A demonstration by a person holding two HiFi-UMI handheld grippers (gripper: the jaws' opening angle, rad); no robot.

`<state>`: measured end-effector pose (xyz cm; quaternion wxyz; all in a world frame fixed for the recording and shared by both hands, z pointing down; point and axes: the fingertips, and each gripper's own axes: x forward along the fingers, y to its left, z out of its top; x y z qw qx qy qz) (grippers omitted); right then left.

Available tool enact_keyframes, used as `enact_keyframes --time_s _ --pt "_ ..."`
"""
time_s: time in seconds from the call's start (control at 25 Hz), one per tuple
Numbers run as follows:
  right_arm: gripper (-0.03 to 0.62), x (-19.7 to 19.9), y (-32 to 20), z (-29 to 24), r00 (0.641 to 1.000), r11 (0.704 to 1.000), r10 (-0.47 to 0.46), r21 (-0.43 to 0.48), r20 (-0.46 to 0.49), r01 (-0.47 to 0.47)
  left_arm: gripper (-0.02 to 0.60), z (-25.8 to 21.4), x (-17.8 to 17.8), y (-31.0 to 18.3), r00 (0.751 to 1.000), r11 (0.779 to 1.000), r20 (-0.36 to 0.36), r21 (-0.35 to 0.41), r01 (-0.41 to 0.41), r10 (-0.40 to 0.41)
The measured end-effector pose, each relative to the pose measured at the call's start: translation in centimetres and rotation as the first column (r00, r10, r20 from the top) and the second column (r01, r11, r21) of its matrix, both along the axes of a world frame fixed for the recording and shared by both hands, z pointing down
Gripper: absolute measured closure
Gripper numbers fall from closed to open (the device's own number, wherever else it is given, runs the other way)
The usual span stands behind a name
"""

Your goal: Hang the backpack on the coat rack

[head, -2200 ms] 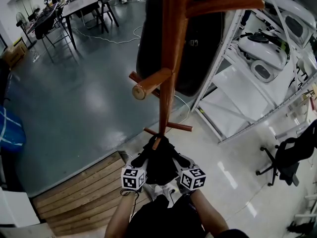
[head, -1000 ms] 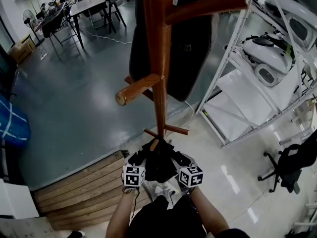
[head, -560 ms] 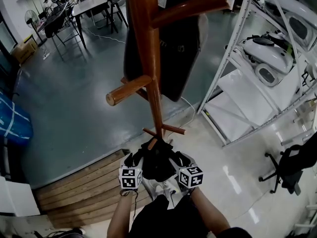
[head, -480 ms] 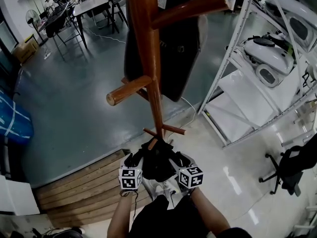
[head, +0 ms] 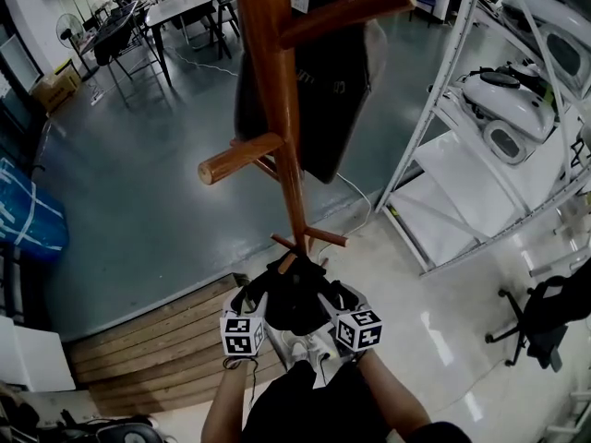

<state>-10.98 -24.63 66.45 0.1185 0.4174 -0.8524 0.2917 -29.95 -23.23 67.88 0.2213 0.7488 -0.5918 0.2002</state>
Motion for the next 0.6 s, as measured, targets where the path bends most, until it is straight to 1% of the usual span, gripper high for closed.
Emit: enact_keyframes --time_s 0.28,0.48,0.6 --pt "0.391 0.7 0.5 -1.5 0.999 0.999 -0.023 0.026 -0.025 0.024 0.348 -1.7 0.1 1.7 0.998 0.998 -0.036 0.023 0.058 -0.057" --pt "0.391 1.3 1.3 -3.0 0.999 0.999 -0.041 0.032 -0.015 0.041 0.348 -4.2 0.9 3.3 0.992 0.99 -0.068 0.083 0.11 -0.105" --pt "0.393 1.4 2.1 -4.2 0.997 0.996 -0.073 0.04 -0.016 0.074 0.359 -6.4 1.9 4.5 0.988 0.984 -0.098 0.123 0.129 -0.117"
